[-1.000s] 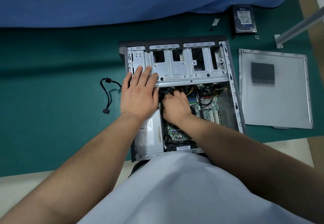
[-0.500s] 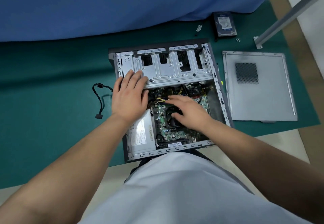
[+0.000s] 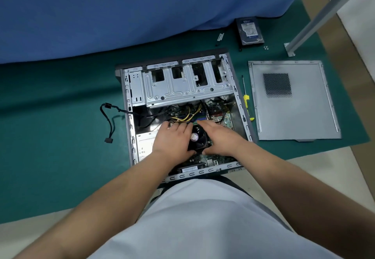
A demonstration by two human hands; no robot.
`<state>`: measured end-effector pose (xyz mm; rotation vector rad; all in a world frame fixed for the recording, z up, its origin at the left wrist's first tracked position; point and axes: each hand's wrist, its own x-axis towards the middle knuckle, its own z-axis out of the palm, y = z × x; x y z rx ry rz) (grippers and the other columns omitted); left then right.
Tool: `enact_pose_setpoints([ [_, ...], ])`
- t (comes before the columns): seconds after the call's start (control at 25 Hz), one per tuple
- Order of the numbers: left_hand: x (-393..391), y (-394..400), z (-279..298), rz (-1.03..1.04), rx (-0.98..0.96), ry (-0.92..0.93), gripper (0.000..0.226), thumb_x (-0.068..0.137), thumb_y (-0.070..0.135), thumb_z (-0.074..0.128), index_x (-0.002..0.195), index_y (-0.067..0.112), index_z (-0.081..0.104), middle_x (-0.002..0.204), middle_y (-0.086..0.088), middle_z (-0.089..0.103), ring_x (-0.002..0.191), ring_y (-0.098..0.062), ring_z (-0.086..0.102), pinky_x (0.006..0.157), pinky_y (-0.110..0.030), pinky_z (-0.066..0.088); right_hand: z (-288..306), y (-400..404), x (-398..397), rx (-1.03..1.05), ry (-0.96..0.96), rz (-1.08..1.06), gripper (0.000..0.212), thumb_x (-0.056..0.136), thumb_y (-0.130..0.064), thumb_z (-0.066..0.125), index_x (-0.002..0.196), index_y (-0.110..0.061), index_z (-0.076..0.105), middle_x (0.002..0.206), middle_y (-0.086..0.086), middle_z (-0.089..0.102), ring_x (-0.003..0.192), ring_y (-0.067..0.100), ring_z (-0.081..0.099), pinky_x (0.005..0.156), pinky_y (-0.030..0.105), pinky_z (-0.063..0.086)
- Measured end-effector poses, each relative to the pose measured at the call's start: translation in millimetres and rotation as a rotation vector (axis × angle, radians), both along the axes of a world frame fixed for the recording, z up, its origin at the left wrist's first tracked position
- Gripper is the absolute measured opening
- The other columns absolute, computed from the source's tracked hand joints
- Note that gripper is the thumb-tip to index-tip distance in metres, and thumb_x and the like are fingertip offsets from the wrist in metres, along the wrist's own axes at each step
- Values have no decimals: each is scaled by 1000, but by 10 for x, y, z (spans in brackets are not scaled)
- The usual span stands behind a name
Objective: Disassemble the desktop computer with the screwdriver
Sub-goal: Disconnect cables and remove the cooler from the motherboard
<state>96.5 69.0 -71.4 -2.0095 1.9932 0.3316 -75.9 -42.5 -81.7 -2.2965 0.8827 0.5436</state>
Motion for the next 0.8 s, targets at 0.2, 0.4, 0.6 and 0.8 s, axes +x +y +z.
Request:
enact_pose_setpoints([
  [0.2, -54, -74, -32, 40, 78, -130, 99, 80, 74, 62, 154, 15, 30, 140, -2, 58, 123, -27, 59, 104, -46, 34, -117, 55, 80, -8, -11, -60, 108, 73, -27, 88, 159, -24, 23, 161, -2, 33, 134, 27, 52, 103, 38, 48],
  [0.4, -61, -47, 18, 60, 30, -101, 80, 78, 68, 66, 135, 17, 45, 125, 1, 65, 112, -23, 63, 100, -42, 35, -46, 105, 111, -8, -45, -86, 95, 71, -20, 83, 152, -22, 33, 150, 0, 41, 115, 28, 62, 85, 36, 53],
  [0.6, 3, -22, 120, 158, -55, 81, 72, 75, 56, 67, 134, 21, 46, 131, 2, 58, 127, -21, 53, 105, -36, 35, 230, 78, 105, -12, -140, -85, 88, 69, -26, 80, 146, -24, 38, 143, -1, 42, 104, 27, 63, 81, 40, 56],
  [0.8, 44, -78, 549, 162, -98, 296, 98, 75, 68, 67, 155, 25, 29, 154, 5, 42, 152, -19, 27, 126, -40, 13, 790, -90, 52, -1, -207, -26, 80, 64, -41, 78, 136, -31, 44, 126, -8, 48, 102, 19, 61, 84, 42, 57],
])
